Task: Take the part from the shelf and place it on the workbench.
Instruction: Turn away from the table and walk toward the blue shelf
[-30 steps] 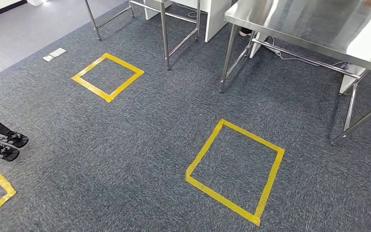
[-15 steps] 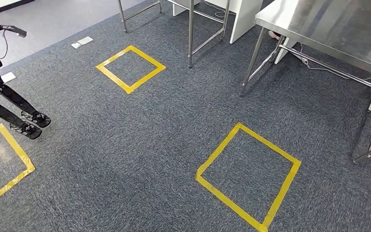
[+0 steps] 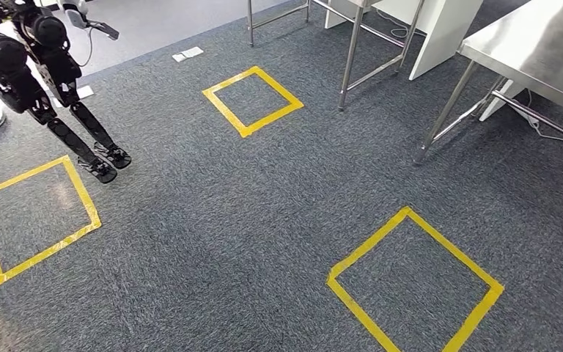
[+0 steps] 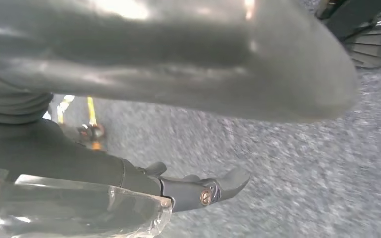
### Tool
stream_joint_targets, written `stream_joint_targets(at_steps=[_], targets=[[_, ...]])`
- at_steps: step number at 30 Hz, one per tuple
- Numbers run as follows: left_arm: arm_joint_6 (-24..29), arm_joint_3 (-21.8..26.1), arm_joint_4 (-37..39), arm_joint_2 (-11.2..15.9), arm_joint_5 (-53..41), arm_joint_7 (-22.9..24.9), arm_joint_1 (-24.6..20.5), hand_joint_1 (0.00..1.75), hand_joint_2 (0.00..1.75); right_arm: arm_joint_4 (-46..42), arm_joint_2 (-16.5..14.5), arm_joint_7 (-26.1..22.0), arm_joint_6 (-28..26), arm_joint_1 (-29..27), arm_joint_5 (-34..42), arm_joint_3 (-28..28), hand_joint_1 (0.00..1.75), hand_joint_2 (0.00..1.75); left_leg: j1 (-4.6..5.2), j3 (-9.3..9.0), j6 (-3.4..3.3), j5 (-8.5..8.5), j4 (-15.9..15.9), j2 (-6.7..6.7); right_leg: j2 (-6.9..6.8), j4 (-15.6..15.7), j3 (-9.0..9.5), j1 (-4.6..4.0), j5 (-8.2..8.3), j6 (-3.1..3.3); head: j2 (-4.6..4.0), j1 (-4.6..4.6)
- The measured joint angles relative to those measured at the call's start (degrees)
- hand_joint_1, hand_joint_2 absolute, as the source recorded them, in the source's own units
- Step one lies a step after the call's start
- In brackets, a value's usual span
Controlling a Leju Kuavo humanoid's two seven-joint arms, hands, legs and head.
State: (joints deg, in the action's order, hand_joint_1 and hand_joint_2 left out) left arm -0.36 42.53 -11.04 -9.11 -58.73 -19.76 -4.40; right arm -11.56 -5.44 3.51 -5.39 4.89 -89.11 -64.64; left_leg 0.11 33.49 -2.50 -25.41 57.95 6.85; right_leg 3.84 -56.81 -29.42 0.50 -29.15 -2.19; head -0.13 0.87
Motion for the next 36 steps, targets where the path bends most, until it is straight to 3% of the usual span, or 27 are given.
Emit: stream_joint_targets(at_steps=[2,4,6,8,9,11,13,15,17,18,20,22,24,25,27,29,30,32,34,36], targets=[[0.0,0.0,0.0,0.0,0.0,0.0,0.1,0.0,0.0,0.0,0.0,0.0,0.0,0.2,0.0,0.0,0.0,0.0,-0.12,0.39,0.65,0.1,0.1,0.4,-1.13,0.2,0.26,0.03,0.37,0.93,0.0,0.04],[0.0,0.0,0.0,0.0,0.0,0.0,0.2,0.0,0.0,0.0,0.0,0.0,0.0,0.1,-0.1,0.1,0.0,0.0,-0.14,1.52,1.2,-1.46,2.3,-1.93,-2.42,0.6,0.5,0.37,0.76,1.89,0.0,0.22],[0.1,0.0,0.0,0.0,0.0,0.1,0.2,0.0,0.0,0.0,0.1,-0.1,0.1,-0.1,-0.1,0.2,0.0,0.0,-0.27,4.49,1.72,-5.32,8.7,-5.06,-3.99,0.7,0.57,0.28,0.79,2.53,0.0,0.45],[0.2,0.0,0.0,-0.1,0.0,0.3,0.2,0.0,0.0,0.0,0.2,-0.3,0.3,-0.3,-0.1,0.2,0.0,0.0,-0.62,7.6,2.22,-8.05,15.3,-6.04,-5.75,0.7,0.52,0.08,0.68,2.74,0.0,0.52],[0.2,0.0,0.0,-0.1,0.1,0.4,0.3,0.0,0.0,0.0,0.3,-0.3,0.3,-0.3,-0.1,0.2,0.0,0.0,-0.76,8.03,2.38,-7.97,16.3,-6.27,-6.52,0.7,0.51,0.05,0.64,2.77,0.0,0.54],[0.3,0.0,0.0,-0.1,0.1,0.6,0.4,0.0,0.0,0.0,0.4,-0.4,0.3,-0.2,-0.1,0.3,0.0,0.0,-0.97,5.5,2.49,-5.15,11.8,-7.22,-7.86,0.7,0.6,0.06,0.53,2.74,0.0,0.55],[0.4,0.0,0.0,-0.1,0.2,0.8,0.2,0.0,0.0,0.0,0.4,-0.5,0.3,0.0,-0.1,0.3,0.0,0.0,-0.88,1.22,2.14,-2.33,4.2,-10.17,-8.96,0.6,0.76,-0.26,0.23,2.39,0.0,0.57],[0.4,0.0,0.0,-0.2,0.2,0.8,0.0,0.0,0.0,0.0,0.5,-0.5,0.3,0.0,-0.1,0.3,0.0,0.0,-0.51,-0.62,1.49,-1.62,0.6,-11.83,-10.0,0.6,0.92,-0.75,-0.12,1.84,0.0,0.4],[0.4,0.0,0.0,-0.3,0.2,1.0,-0.2,0.0,0.0,0.0,0.6,-0.5,0.3,0.0,0.0,0.3,0.0,0.0,-0.14,-0.56,0.84,-1.51,0.3,-10.55,-11.22,0.5,1.22,-0.97,-0.39,1.3,0.0,0.25],[0.4,0.0,0.0,-0.4,0.2,1.1,-0.2,0.0,0.0,0.0,0.6,-0.5,0.3,0.1,0.0,0.3,0.0,0.0,-0.1,-0.59,0.48,-1.32,0.1,-9.89,-10.93,0.1,1.21,-0.85,-0.79,1.03,0.0,0.22],[0.4,0.0,0.0,-0.5,0.1,1.3,-0.3,0.0,0.0,0.0,0.7,-0.4,0.3,0.1,0.1,0.3,0.0,0.0,-0.27,-0.62,-0.3,-0.84,-0.3,-8.57,-8.29,-3.6,-0.42,-0.55,-3.07,0.94,0.0,0.15],[0.4,0.0,0.0,-0.6,0.1,1.4,-0.6,0.0,0.0,0.0,0.6,-0.3,0.3,0.0,0.1,0.3,0.0,0.0,-0.35,-0.36,-0.75,-0.57,-0.4,-7.05,-5.24,-11.4,-4.17,-0.23,-6.56,1.33,0.0,0.02],[0.4,0.0,0.0,-0.6,0.1,1.6,-0.6,0.0,0.0,0.0,0.6,-0.2,0.3,-0.2,0.1,0.3,0.0,0.0,-0.29,-0.25,-0.82,-0.49,-0.3,-5.31,-4.3,-16.5,-6.72,-0.06,-7.91,1.06,0.0,-0.01],[0.4,0.0,0.0,-0.6,0.1,1.7,-0.5,0.0,0.0,0.0,0.7,-0.1,0.3,-0.3,0.1,0.3,0.0,0.0,-0.3,-0.27,-0.79,-0.45,-0.3,-4.45,-4.13,-15.8,-6.5,0.06,-7.12,0.59,0.0,-0.02],[0.4,0.0,0.0,-0.7,0.1,1.7,-0.5,0.0,0.0,0.0,0.7,-0.1,0.3,-0.2,0.1,0.3,0.0,0.0,-0.39,-0.33,-0.55,-0.39,-0.2,-2.83,-2.94,-8.7,-3.41,0.62,-3.67,-0.57,0.0,-0.05],[0.4,0.0,0.0,-0.8,0.1,1.7,-0.5,0.0,0.0,0.0,0.7,-0.1,0.3,-0.1,0.0,0.4,0.0,0.0,-0.26,-0.19,0.01,-0.43,0.1,-1.49,-1.32,-2.1,-0.76,0.9,-1.01,-0.84,0.0,-0.08],[0.5,0.0,0.0,-0.8,0.1,1.7,-0.5,0.0,0.0,0.1,0.7,-0.1,0.3,0.0,0.0,0.4,0.0,0.0,-0.18,-0.06,0.33,-0.42,0.2,-1.03,-0.92,-0.9,-0.33,0.84,-0.54,-0.56,0.0,-0.02],[0.5,0.0,0.0,-0.8,0.1,1.7,-0.3,0.0,0.0,0.1,0.6,0.0,0.3,0.1,-0.1,0.4,0.0,0.0,-0.27,0.2,0.88,-0.24,0.2,-0.34,-1.74,-0.8,-0.19,0.61,-0.27,0.38,0.0,0.09],[0.5,0.0,0.0,-0.8,0.0,1.8,-0.1,0.0,0.0,0.1,0.6,0.1,0.4,0.2,-0.1,0.5,0.0,0.0,-0.4,0.94,1.33,-1.16,1.4,-1.94,-2.75,-0.6,-0.01,0.7,0.08,1.24,0.0,0.23],[0.5,0.0,0.0,-0.8,0.0,1.8,-0.1,0.0,0.0,0.1,0.7,0.2,0.4,0.2,-0.1,0.5,0.0,0.0,-0.4,3.32,1.68,-4.57,6.8,-4.92,-3.9,-0.5,-0.07,0.55,0.22,1.99,0.0,0.51]])
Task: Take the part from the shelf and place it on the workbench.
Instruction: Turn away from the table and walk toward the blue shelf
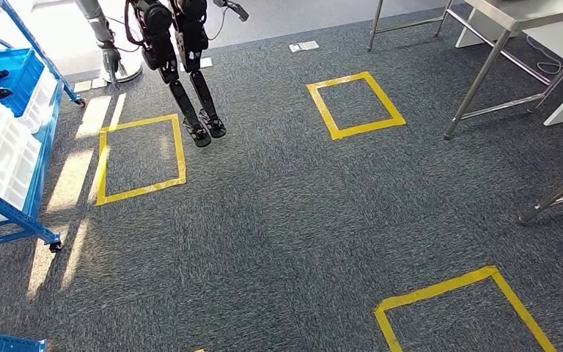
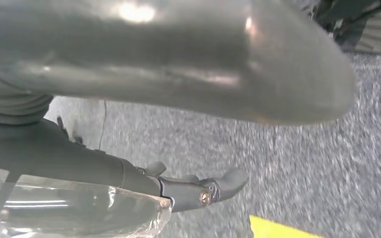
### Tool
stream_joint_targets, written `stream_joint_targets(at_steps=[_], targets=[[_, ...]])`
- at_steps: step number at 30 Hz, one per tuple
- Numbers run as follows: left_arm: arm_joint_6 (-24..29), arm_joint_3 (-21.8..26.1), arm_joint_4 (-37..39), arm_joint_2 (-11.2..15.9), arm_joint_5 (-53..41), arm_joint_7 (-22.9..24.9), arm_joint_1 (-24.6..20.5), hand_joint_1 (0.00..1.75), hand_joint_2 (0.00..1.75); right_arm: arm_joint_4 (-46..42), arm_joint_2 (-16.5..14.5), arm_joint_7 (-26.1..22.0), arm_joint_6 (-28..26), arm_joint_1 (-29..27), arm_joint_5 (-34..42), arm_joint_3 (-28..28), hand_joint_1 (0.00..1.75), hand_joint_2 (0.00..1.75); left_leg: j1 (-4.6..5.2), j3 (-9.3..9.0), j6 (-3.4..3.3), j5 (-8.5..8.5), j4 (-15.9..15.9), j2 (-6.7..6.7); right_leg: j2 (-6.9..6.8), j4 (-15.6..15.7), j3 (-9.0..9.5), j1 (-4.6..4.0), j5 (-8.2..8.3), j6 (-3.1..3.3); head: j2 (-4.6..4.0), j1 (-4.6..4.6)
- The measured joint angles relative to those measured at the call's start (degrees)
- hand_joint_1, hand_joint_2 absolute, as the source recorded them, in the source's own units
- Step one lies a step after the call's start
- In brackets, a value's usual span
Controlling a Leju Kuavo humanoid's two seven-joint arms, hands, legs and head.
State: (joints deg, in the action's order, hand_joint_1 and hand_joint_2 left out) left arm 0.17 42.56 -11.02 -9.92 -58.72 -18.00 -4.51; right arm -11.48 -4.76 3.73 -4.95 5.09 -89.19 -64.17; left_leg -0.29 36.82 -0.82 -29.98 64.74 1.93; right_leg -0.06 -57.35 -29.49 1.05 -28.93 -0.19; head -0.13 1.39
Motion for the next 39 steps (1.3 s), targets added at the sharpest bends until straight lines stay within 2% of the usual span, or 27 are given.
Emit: stream_joint_targets(at_steps=[2,3,4,5,6,8,10,12,14,16,18,19,20,22,23,24,25,27,29,31,32,33,34,35,36,38,39], targets=[[0.0,0.0,0.0,0.0,-0.1,0.0,-0.1,0.0,0.0,0.0,0.1,0.1,0.2,-0.1,0.0,0.0,0.0,0.0,-0.02,3.55,0.22,-3.73,7.9,-1.25,-1.39,0.0,-0.09,-0.43,-0.1,0.41,0.0,0.16],[0.0,0.0,0.0,0.0,-0.1,0.0,-0.1,0.0,0.0,0.0,0.1,0.1,0.2,-0.2,0.0,0.0,0.0,0.0,-0.03,4.61,0.2,-4.36,10.2,-1.4,-2.11,0.0,-0.12,-0.61,-0.15,0.48,0.0,0.14],[0.0,0.0,0.0,0.0,-0.1,0.0,-0.1,0.0,0.0,0.0,0.1,0.1,0.3,-0.2,0.0,0.0,0.0,0.0,-0.03,4.64,0.09,-3.89,10.4,-1.52,-2.79,0.0,-0.12,-0.77,-0.21,0.56,0.0,0.15],[0.0,0.0,0.0,0.0,-0.1,0.0,-0.1,0.0,0.0,0.0,0.1,-0.1,0.3,-0.1,0.0,0.0,0.0,0.0,0.02,3.37,-0.15,-2.38,8.1,-1.78,-3.41,0.0,-0.05,-0.91,-0.27,0.63,0.0,0.15],[0.0,0.0,0.0,0.0,-0.1,0.0,-0.1,0.0,0.0,0.0,0.0,-0.3,0.3,-0.1,0.0,0.1,0.0,0.0,0.14,1.13,-0.54,-0.42,4.1,-2.5,-3.98,0.0,0.09,-1.02,-0.34,0.72,0.0,0.15],[0.0,0.0,0.0,0.1,0.0,0.0,-0.3,0.0,0.0,0.0,-0.2,-0.7,0.1,-0.1,0.0,0.1,0.0,0.0,0.72,-2.94,-1.31,2.05,-3.4,-4.73,-5.0,-0.1,0.29,-1.44,-0.57,0.69,0.0,0.1],[0.0,0.1,0.0,0.3,0.0,-0.1,-0.5,0.0,0.0,0.0,-0.3,-1.0,-0.1,-0.1,0.1,0.2,0.0,0.0,1.25,-3.99,-1.73,2.35,-5.9,-5.49,-6.02,-0.1,0.34,-1.75,-0.76,0.49,0.0,0.07],[0.0,0.2,0.0,0.4,0.0,-0.1,-0.5,0.0,0.0,0.0,-0.4,-1.1,-0.2,0.0,0.2,0.2,0.0,0.0,1.08,-3.98,-2.12,2.77,-6.4,-4.25,-6.72,-0.1,0.44,-1.86,-0.94,0.19,0.0,0.12],[-0.1,0.2,0.0,0.5,0.0,-0.2,-0.4,0.0,0.0,0.0,-0.6,-1.2,-0.3,0.1,0.2,0.2,0.0,0.0,0.64,-4.23,-2.64,3.41,-7.2,-3.11,-4.13,-2.5,-0.5,-1.65,-2.36,-0.11,0.0,0.08],[-0.1,0.3,0.0,0.5,0.1,-0.2,-0.5,0.0,0.0,0.0,-0.6,-1.2,-0.3,-0.1,0.2,0.2,0.0,0.0,0.45,-4.21,-2.95,3.81,-7.5,-1.87,-0.88,-9.4,-3.68,-1.1,-5.56,-0.13,0.0,0.0],[-0.1,0.3,0.0,0.5,0.1,-0.3,-0.4,0.0,0.0,0.0,-0.7,-1.2,-0.3,-0.3,0.1,0.2,0.0,0.0,0.41,-4.05,-2.93,3.93,-7.4,-0.38,-0.35,-16.3,-7.0,-0.67,-7.9,-0.47,0.0,0.0],[-0.1,0.3,0.0,0.5,0.1,-0.3,-0.3,0.0,0.0,0.0,-0.6,-1.2,-0.3,-0.4,0.1,0.2,0.0,0.0,0.34,-4.03,-2.83,3.99,-7.4,0.4,-0.3,-17.1,-7.44,-0.45,-7.77,-0.97,0.0,0.01],[-0.1,0.3,0.0,0.5,0.1,-0.3,-0.2,0.0,0.0,0.0,-0.6,-1.1,-0.2,-0.4,0.1,0.3,0.0,0.0,0.23,-4.05,-2.7,4.04,-7.3,1.16,-0.19,-15.5,-6.79,-0.18,-6.69,-1.64,0.0,0.0],[0.0,0.3,0.0,0.5,0.1,-0.2,-0.2,0.0,0.0,0.0,-0.6,-0.9,-0.1,-0.4,0.0,0.3,0.0,0.0,-0.01,-3.98,-2.13,4.01,-7.0,2.67,1.43,-7.4,-3.21,0.54,-3.14,-3.08,0.0,-0.05],[0.1,0.3,0.0,0.5,0.1,-0.2,-0.2,0.0,0.0,0.0,-0.6,-0.8,-0.1,-0.3,0.0,0.3,0.0,0.0,-0.05,-3.84,-1.73,3.92,-6.7,3.36,2.32,-3.8,-1.76,0.73,-1.8,-3.27,0.0,-0.08],[0.2,0.3,0.0,0.5,0.1,-0.2,-0.1,0.0,0.0,0.1,-0.6,-0.7,0.0,-0.3,0.0,0.3,0.0,0.0,-0.02,-3.67,-1.33,3.86,-6.5,3.93,3.01,-1.5,-0.85,0.76,-1.0,-3.08,0.0,-0.05],[0.2,0.3,0.0,0.5,0.1,-0.2,-0.1,0.0,0.0,0.1,-0.6,-0.6,0.1,-0.2,0.0,0.3,0.0,0.0,0.02,-3.48,-0.99,3.85,-6.4,4.4,3.18,-0.8,-0.54,0.57,-0.83,-2.57,0.0,-0.06],[0.3,0.4,0.0,0.4,0.1,-0.2,0.2,0.0,0.0,0.1,-0.6,-0.6,0.2,-0.2,0.0,0.3,0.0,0.0,-0.21,-3.16,-0.5,3.98,-6.4,4.82,2.16,-0.7,-0.3,0.42,-0.52,-1.42,0.0,0.02],[0.4,0.4,0.0,0.4,0.1,-0.2,0.5,0.0,0.0,0.1,-0.6,-0.5,0.3,-0.1,0.0,0.3,0.0,0.0,-0.35,-2.17,-0.12,2.6,-4.4,2.76,1.13,-0.6,-0.22,0.48,-0.19,-0.58,0.0,0.23],[0.4,0.4,0.0,0.4,0.1,-0.2,0.5,0.0,0.0,0.1,-0.6,-0.5,0.4,-0.3,0.1,0.3,0.0,0.0,-0.31,0.64,0.16,-1.14,2.0,-0.21,-0.14,-0.6,-0.34,0.19,-0.14,0.0,0.0,0.6],[0.4,0.4,0.0,0.4,0.0,-0.2,0.4,0.0,0.0,0.1,-0.5,-0.5,0.4,-0.4,0.1,0.3,0.0,0.0,-0.32,2.47,0.26,-3.06,6.0,-0.95,-0.91,-0.6,-0.37,-0.03,-0.21,0.19,0.0,0.73],[0.4,0.4,0.0,0.3,0.0,-0.2,0.4,0.0,0.0,0.1,-0.5,-0.5,0.4,-0.5,0.2,0.3,0.0,0.0,-0.34,3.88,0.28,-4.17,9.1,-1.27,-1.68,-0.6,-0.39,-0.22,-0.28,0.29,0.0,0.74],[0.3,0.4,0.0,0.3,0.0,-0.2,0.5,0.0,0.0,0.1,-0.5,-0.5,0.4,-0.5,0.2,0.3,0.0,0.0,-0.33,4.47,0.21,-4.26,10.4,-1.44,-2.41,-0.6,-0.38,-0.37,-0.36,0.39,0.0,0.74],[0.2,0.4,0.0,0.3,0.0,-0.2,0.6,0.0,0.0,0.1,-0.5,-0.5,0.4,-0.5,0.3,0.3,0.0,0.0,-0.31,3.92,0.04,-3.3,9.4,-1.62,-3.07,-0.6,-0.34,-0.5,-0.42,0.47,0.0,0.74],[0.1,0.4,0.0,0.3,0.0,-0.2,0.6,0.0,0.0,0.1,-0.6,-0.5,0.4,-0.4,0.3,0.3,0.0,0.0,-0.25,2.23,-0.25,-1.55,6.3,-2.03,-3.68,-0.6,-0.24,-0.61,-0.5,0.56,0.0,0.74],[0.1,0.4,0.0,0.4,0.0,-0.2,0.5,0.0,0.0,0.1,-0.6,-0.5,0.4,-0.3,0.3,0.3,0.0,0.0,0.25,-2.11,-1.09,1.43,-1.8,-4.78,-4.71,-0.6,0.02,-0.93,-0.68,0.61,0.0,0.69],[0.1,0.4,0.0,0.4,0.0,-0.2,0.4,0.0,0.0,0.1,-0.7,-0.5,0.4,-0.2,0.3,0.3,0.0,0.0,0.58,-3.46,-1.42,2.15,-4.5,-5.87,-5.2,-0.6,0.09,-1.05,-0.77,0.53,0.0,0.68]])
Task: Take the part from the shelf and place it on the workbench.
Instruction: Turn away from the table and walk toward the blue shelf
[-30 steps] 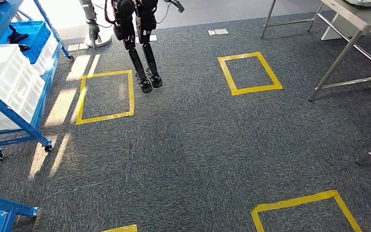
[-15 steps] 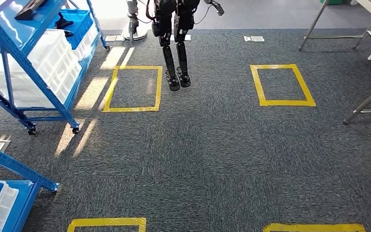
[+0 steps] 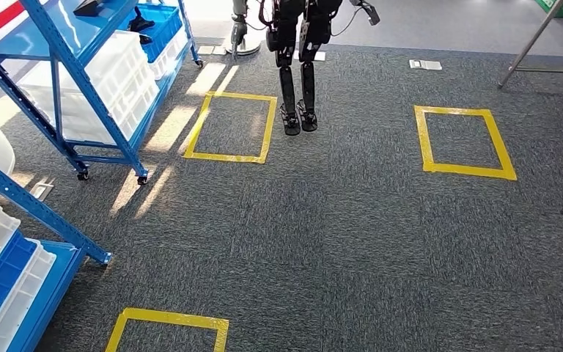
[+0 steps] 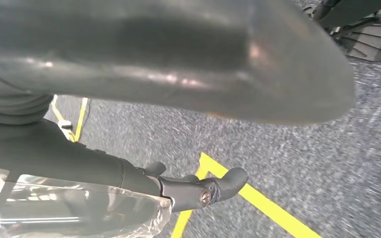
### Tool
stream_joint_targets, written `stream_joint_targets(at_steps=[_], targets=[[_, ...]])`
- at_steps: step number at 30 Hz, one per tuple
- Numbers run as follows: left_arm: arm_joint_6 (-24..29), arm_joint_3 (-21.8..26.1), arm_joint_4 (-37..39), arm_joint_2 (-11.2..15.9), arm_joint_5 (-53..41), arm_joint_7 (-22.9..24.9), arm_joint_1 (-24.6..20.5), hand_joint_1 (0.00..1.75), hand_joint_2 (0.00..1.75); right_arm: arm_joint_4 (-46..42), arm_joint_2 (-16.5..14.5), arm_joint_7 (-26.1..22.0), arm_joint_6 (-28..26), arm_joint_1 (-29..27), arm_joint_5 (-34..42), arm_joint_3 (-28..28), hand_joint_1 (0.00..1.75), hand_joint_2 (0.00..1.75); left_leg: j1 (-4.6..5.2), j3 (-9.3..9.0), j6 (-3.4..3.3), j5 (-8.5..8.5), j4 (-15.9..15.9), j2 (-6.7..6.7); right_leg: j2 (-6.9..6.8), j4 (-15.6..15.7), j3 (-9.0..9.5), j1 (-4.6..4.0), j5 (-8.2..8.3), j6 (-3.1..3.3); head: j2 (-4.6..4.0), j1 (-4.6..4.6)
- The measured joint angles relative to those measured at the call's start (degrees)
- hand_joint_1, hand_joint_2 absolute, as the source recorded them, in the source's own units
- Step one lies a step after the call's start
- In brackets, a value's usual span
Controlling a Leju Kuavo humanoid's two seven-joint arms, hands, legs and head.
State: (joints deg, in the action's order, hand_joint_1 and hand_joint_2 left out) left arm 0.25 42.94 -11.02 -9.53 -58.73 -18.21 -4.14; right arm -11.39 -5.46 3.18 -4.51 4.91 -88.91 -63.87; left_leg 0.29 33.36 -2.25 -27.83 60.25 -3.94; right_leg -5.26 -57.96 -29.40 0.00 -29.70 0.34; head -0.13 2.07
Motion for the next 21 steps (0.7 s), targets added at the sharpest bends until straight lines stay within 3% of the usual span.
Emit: stream_joint_targets(at_steps=[1,3,4,6,8,10,11,13,14,16,18,19,21], targets=[[0.0,0.0,0.0,0.0,0.0,0.0,-0.1,0.0,0.0,0.0,0.0,0.0,0.0,0.0,0.0,0.0,0.0,0.0,0.31,-0.53,-0.22,0.13,-1.2,-0.71,-0.48,0.0,0.05,-0.08,-0.07,-0.11,0.0,-0.01],[0.0,0.0,0.0,0.1,0.0,0.0,-0.1,0.0,0.0,0.0,-0.1,0.0,0.0,0.1,0.0,0.0,0.0,0.0,0.45,-0.52,-0.52,0.46,-1.8,0.48,-1.53,0.2,0.18,-0.16,-0.19,-0.44,0.0,0.02],[0.0,0.0,0.0,0.1,0.0,0.0,-0.1,0.0,0.0,0.0,-0.1,0.0,0.0,0.1,0.0,0.0,0.0,0.0,0.3,-0.72,-0.67,0.81,-2.3,1.13,-1.17,0.0,0.14,-0.13,-0.41,-0.64,0.0,-0.03],[0.0,0.0,0.0,0.0,0.0,0.0,-0.1,0.0,0.0,0.0,-0.1,0.0,0.1,0.1,-0.1,0.0,0.0,0.0,-0.17,-1.11,-1.14,1.62,-3.3,2.54,1.62,-3.2,-1.22,-0.05,-2.2,-0.81,0.0,-0.18],[0.0,0.0,0.0,-0.1,0.0,0.0,-0.2,0.0,0.0,0.0,0.0,0.0,0.1,0.0,-0.1,0.0,0.0,0.0,-0.29,-1.04,-1.36,1.88,-3.5,3.92,4.4,-10.0,-4.31,0.35,-5.17,-0.64,0.0,-0.37],[-0.1,0.0,0.0,-0.1,0.0,0.0,-0.2,0.0,0.0,0.0,0.0,0.0,0.1,-0.2,-0.1,0.0,0.0,0.0,-0.3,-1.04,-1.33,1.91,-3.4,5.56,4.88,-14.8,-6.73,0.68,-6.52,-1.13,0.0,-0.47],[-0.1,0.1,0.0,-0.1,0.0,0.0,-0.1,0.0,0.0,0.0,0.1,0.0,0.1,-0.3,-0.1,0.0,0.0,0.0,-0.35,-1.08,-1.26,1.92,-3.4,6.41,4.97,-14.2,-6.57,0.88,-5.76,-1.72,0.0,-0.47],[-0.1,0.1,0.0,-0.1,0.0,0.0,-0.1,0.0,0.0,0.0,0.2,-0.1,0.1,-0.3,-0.2,0.0,0.0,0.0,-0.55,-1.07,-0.87,1.76,-2.9,8.05,5.85,-7.1,-3.49,1.49,-2.3,-3.19,0.0,-0.46],[-0.1,0.1,0.0,-0.1,0.0,0.0,-0.1,0.0,0.0,0.0,0.1,-0.1,0.1,-0.3,-0.3,0.0,0.0,0.0,-0.54,-0.96,-0.5,1.63,-2.6,8.71,6.74,-3.6,-1.97,1.58,-0.9,-3.55,0.0,-0.56],[-0.1,0.2,0.0,0.0,0.1,-0.1,-0.1,0.0,0.0,0.1,0.0,-0.3,0.1,-0.2,-0.4,0.1,0.0,0.0,-0.42,-0.59,0.21,1.41,-2.0,9.72,7.98,-0.4,-0.68,1.46,0.16,-3.11,0.0,-0.61],[-0.2,0.4,0.0,0.0,0.1,-0.3,0.0,0.0,0.0,0.1,0.0,-0.4,0.2,-0.1,-0.5,0.3,0.0,0.0,-0.5,-0.23,0.69,1.54,-1.9,10.54,7.5,-0.5,-0.57,1.29,0.35,-2.12,0.0,-0.44],[-0.2,0.4,0.0,0.1,0.1,-0.4,0.2,0.0,0.0,0.1,0.0,-0.5,0.2,0.0,-0.5,0.4,0.0,0.0,-0.64,-0.03,0.87,1.43,-1.7,10.33,7.02,-0.4,-0.44,1.34,0.5,-1.77,0.0,-0.34],[-0.2,0.4,0.0,0.2,0.1,-0.5,0.2,0.0,0.0,0.1,-0.1,-0.7,0.1,0.0,-0.5,0.6,0.0,0.0,-0.8,1.46,1.29,-0.54,1.3,8.03,5.97,-0.3,-0.44,1.37,0.75,-1.0,0.0,-0.11]])
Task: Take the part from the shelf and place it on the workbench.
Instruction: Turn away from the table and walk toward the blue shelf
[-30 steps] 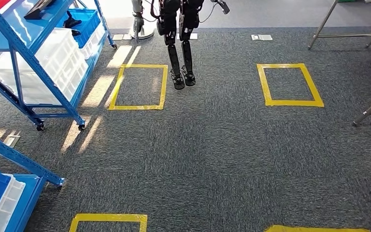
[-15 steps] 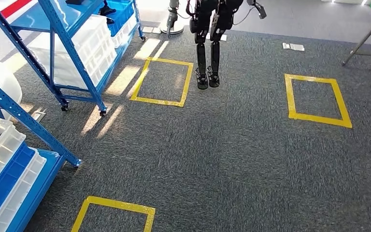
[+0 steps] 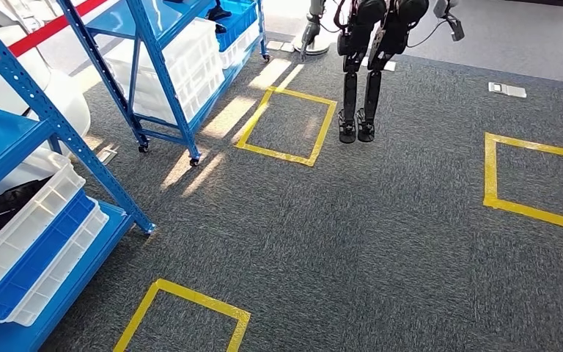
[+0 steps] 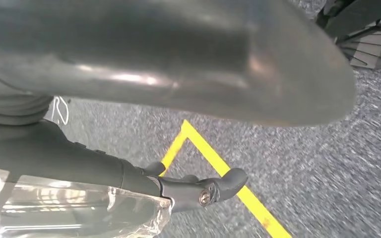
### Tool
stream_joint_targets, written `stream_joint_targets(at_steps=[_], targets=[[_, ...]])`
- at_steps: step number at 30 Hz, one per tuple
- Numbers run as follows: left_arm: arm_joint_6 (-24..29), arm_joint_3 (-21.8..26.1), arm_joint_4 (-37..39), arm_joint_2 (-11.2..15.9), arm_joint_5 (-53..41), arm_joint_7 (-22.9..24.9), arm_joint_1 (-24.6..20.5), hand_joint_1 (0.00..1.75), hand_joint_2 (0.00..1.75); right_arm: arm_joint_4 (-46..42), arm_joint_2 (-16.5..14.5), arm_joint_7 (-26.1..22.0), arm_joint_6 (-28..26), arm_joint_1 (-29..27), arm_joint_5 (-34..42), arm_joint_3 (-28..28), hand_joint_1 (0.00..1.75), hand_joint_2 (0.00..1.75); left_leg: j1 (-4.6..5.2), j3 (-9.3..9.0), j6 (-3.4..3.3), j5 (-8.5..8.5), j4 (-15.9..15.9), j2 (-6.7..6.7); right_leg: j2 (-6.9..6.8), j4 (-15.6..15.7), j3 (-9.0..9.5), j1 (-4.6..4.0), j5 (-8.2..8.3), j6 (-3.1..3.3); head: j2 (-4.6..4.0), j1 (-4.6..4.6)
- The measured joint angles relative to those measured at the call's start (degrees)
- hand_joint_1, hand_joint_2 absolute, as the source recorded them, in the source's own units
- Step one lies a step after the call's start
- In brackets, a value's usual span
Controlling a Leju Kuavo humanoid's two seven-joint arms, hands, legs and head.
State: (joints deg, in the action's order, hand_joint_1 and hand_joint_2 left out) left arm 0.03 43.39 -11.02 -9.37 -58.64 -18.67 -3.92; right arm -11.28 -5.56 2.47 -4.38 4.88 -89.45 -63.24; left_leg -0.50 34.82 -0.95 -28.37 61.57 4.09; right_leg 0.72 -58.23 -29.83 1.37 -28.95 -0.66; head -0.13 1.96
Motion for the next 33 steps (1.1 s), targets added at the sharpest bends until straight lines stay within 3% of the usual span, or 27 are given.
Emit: stream_joint_targets(at_steps=[2,3,5,7,8,10,11,13,15,17,19,20,21,23,24,25,26,29,31,33], targets=[[0.0,0.0,0.0,0.0,0.0,-0.1,-0.2,0.0,0.0,0.0,0.0,-0.1,0.0,-0.1,0.0,0.2,0.0,0.0,-0.03,3.31,0.37,-3.77,6.9,-2.73,-1.28,0.0,-0.14,-0.23,-0.03,0.63,0.0,0.24],[-0.1,0.0,0.0,0.0,0.0,-0.1,-0.2,0.0,0.0,0.0,0.0,-0.1,0.0,-0.2,0.0,0.2,0.0,0.0,-0.07,5.12,0.49,-5.27,10.6,-3.26,-2.03,0.0,-0.22,-0.36,-0.09,0.8,0.0,0.28],[-0.1,0.0,0.0,0.0,0.0,-0.1,-0.1,0.0,0.0,0.0,0.0,-0.2,0.0,-0.3,0.0,0.3,0.0,0.0,-0.11,6.57,0.46,-5.56,13.6,-3.72,-3.55,0.0,-0.28,-0.57,-0.19,0.98,0.0,0.28],[-0.1,0.0,0.0,0.0,0.0,-0.1,0.0,0.0,0.0,0.0,0.0,-0.4,0.1,-0.2,-0.1,0.4,0.0,0.0,0.07,3.4,-0.14,-2.18,7.8,-4.82,-4.85,0.0,-0.1,-0.73,-0.3,1.1,0.0,0.28],[-0.1,0.0,0.0,0.1,0.0,-0.1,-0.1,0.0,0.0,0.0,-0.1,-0.4,0.2,-0.2,-0.1,0.5,0.0,0.0,0.41,1.14,-0.62,-0.64,3.6,-6.47,-5.42,0.0,0.04,-0.89,-0.41,1.08,0.0,0.27],[-0.1,0.0,0.0,0.2,0.0,-0.1,-0.4,0.0,0.0,0.0,-0.2,-0.5,0.3,-0.1,-0.1,0.6,0.0,0.0,1.14,-1.65,-1.37,0.86,-2.0,-8.87,-6.56,0.0,0.17,-1.22,-0.64,0.85,0.0,0.24],[-0.1,0.0,0.0,0.2,0.0,-0.1,-0.5,0.0,0.0,0.0,-0.3,-0.5,0.3,-0.1,-0.1,0.6,0.0,0.0,1.41,-1.83,-1.53,0.8,-2.7,-9.14,-7.16,0.1,0.21,-1.34,-0.74,0.68,0.0,0.23],[-0.1,0.0,0.0,0.2,0.0,-0.1,-0.4,0.0,0.0,0.0,-0.3,-0.5,0.4,0.1,-0.1,0.7,0.0,0.0,1.3,-1.83,-1.81,1.25,-3.2,-7.62,-7.94,0.1,0.36,-1.44,-0.9,0.3,0.0,0.23],[-0.1,0.0,0.0,0.2,0.0,-0.1,-0.3,0.0,0.0,0.0,-0.4,-0.5,0.4,0.2,-0.1,0.8,0.0,0.0,0.83,-2.21,-2.33,2.04,-4.2,-6.15,-5.42,-2.1,-0.36,-1.41,-2.26,0.1,0.0,0.12],[-0.1,0.0,0.0,0.1,0.0,-0.1,-0.4,0.0,0.0,0.0,-0.4,-0.5,0.4,0.0,-0.1,0.8,0.0,0.0,0.54,-2.25,-2.65,2.48,-4.5,-4.47,-1.98,-9.2,-3.59,-1.12,-5.6,0.35,0.0,-0.12],[-0.1,0.0,0.0,0.0,0.0,-0.1,-0.5,0.0,0.0,0.0,-0.3,-0.5,0.4,-0.3,-0.1,0.8,0.0,0.0,0.47,-2.14,-2.66,2.54,-4.5,-2.66,-1.14,-15.8,-6.84,-0.8,-7.89,0.16,0.0,-0.26],[-0.1,0.0,0.0,0.0,0.0,-0.1,-0.4,0.0,0.0,0.0,-0.3,-0.5,0.4,-0.3,-0.1,0.8,0.0,0.0,0.44,-2.15,-2.63,2.56,-4.5,-1.95,-1.1,-16.6,-7.35,-0.68,-7.85,-0.2,0.0,-0.29],[-0.1,0.0,0.0,0.0,0.0,-0.1,-0.3,0.0,0.0,0.0,-0.2,-0.5,0.4,-0.4,-0.1,0.8,0.0,0.0,0.37,-2.19,-2.54,2.57,-4.4,-1.19,-1.03,-15.1,-6.76,-0.5,-6.83,-0.76,0.0,-0.3],[-0.1,0.0,0.0,-0.1,0.0,-0.1,-0.2,0.0,0.0,0.0,-0.1,-0.5,0.4,-0.3,-0.1,0.8,0.0,0.0,0.14,-2.19,-2.12,2.47,-4.1,0.33,0.0,-7.7,-3.59,0.1,-3.37,-2.07,0.0,-0.3],[-0.1,0.0,0.0,-0.1,0.0,0.0,-0.2,0.0,0.0,0.0,-0.1,-0.5,0.4,-0.3,-0.1,0.8,0.0,0.0,0.15,-2.1,-1.72,2.32,-3.8,1.1,0.82,-3.8,-1.98,0.27,-1.77,-2.46,0.0,-0.4],[-0.1,0.0,0.0,-0.1,0.0,0.0,-0.3,0.0,0.0,0.0,-0.1,-0.6,0.5,-0.3,-0.1,0.8,0.0,0.0,0.18,-1.98,-1.34,2.17,-3.5,1.71,1.42,-1.4,-1.02,0.36,-0.83,-2.46,0.0,-0.49],[-0.1,0.0,0.0,-0.1,0.0,0.0,-0.2,0.0,0.0,0.1,-0.1,-0.6,0.5,-0.2,-0.1,0.8,0.0,0.0,0.26,-1.84,-1.01,2.06,-3.3,2.12,1.77,-0.3,-0.63,0.31,-0.45,-2.2,0.0,-0.5],[-0.1,0.0,0.0,0.0,0.0,0.0,0.0,0.0,0.0,0.1,-0.2,-0.8,0.9,-0.1,-0.1,1.0,0.0,0.0,0.09,-1.57,-0.47,2.08,-3.3,2.72,0.72,-0.2,-0.21,0.1,-0.24,-1.04,0.0,-0.39],[-0.2,0.1,0.0,0.1,0.0,0.1,0.0,0.0,0.0,0.1,-0.3,-0.9,1.1,0.0,-0.1,1.1,0.0,0.0,-0.02,-0.65,-0.08,0.84,-1.3,0.51,-0.19,-0.1,-0.07,0.19,-0.02,-0.34,0.0,-0.22],[-0.2,0.1,0.0,0.1,-0.1,0.1,-0.1,0.0,0.0,0.1,-0.3,-1.0,1.1,-0.1,-0.1,1.2,0.0,0.0,-0.02,2.2,0.35,-2.49,4.6,-2.55,-1.35,-0.1,-0.08,0.02,-0.05,0.25,0.0,0.07]])
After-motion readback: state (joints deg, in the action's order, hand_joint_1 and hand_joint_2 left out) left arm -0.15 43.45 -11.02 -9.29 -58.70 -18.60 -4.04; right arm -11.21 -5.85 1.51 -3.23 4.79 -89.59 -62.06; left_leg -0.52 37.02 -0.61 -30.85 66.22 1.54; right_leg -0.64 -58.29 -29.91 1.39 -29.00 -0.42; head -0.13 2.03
